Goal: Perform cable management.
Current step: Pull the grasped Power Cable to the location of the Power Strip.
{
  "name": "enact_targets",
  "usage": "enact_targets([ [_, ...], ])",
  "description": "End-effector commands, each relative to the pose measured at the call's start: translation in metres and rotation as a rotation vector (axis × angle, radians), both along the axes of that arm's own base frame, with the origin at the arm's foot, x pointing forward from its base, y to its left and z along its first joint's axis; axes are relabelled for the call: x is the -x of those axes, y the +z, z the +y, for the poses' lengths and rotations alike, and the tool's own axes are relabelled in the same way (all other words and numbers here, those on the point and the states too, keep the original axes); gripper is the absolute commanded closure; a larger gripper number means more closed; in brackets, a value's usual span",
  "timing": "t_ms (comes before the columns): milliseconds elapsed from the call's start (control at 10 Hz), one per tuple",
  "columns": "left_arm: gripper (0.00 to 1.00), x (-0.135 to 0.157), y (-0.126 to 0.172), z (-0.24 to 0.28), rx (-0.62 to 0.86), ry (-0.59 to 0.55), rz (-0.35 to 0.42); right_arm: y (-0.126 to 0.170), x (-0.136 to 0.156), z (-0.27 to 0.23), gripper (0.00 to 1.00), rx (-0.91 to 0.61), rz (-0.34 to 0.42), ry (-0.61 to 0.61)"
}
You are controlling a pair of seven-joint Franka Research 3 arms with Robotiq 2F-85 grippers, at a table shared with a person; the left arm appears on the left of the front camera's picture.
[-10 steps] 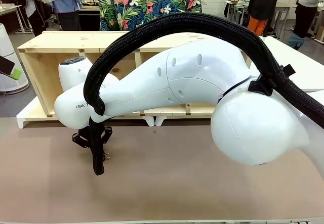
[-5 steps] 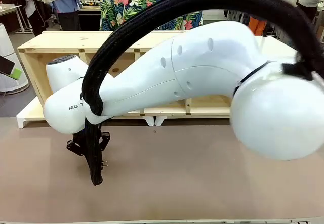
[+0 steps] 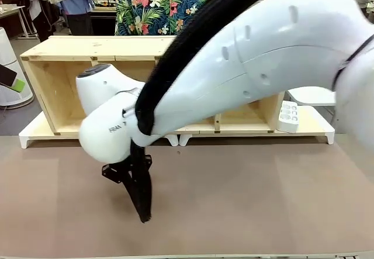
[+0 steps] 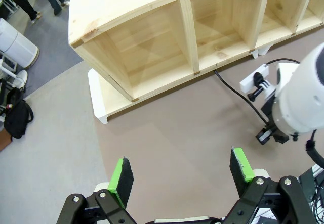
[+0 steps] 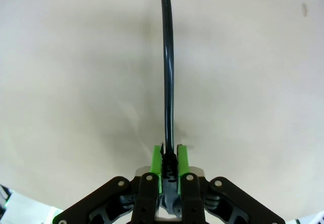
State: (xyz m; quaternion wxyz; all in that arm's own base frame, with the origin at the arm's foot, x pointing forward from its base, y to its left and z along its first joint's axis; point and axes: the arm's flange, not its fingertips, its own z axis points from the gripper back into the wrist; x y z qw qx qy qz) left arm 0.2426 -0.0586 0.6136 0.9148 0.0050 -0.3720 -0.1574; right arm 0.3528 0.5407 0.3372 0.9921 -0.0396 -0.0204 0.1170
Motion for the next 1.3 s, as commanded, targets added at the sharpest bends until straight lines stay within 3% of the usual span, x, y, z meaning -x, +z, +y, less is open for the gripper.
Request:
enact_targets([
  [0,0.0,-0.001,0.001,0.001,0.005,0.002,-0.005,-0.001,0.032,-0.03,0.85,-0.051,-0.004,-0.027],
  [800,0.0,-0.001,0.001,0.001,0.005,0.002,-0.005,-0.002,0.077,-0.095,0.85,-0.09,-0.038,-0.22],
  [1000,0.0,-0.001,0.001,0.001,0.005,0.002,-0.005,-0.003,0.082,-0.097,0.85,-0.1,-0.053,-0.218],
  [1200,0.0,-0.001,0.001,0.001,0.005,0.002,-0.005,-0.002,0.069,-0.089,0.85,-0.063,-0.038,-0.191],
])
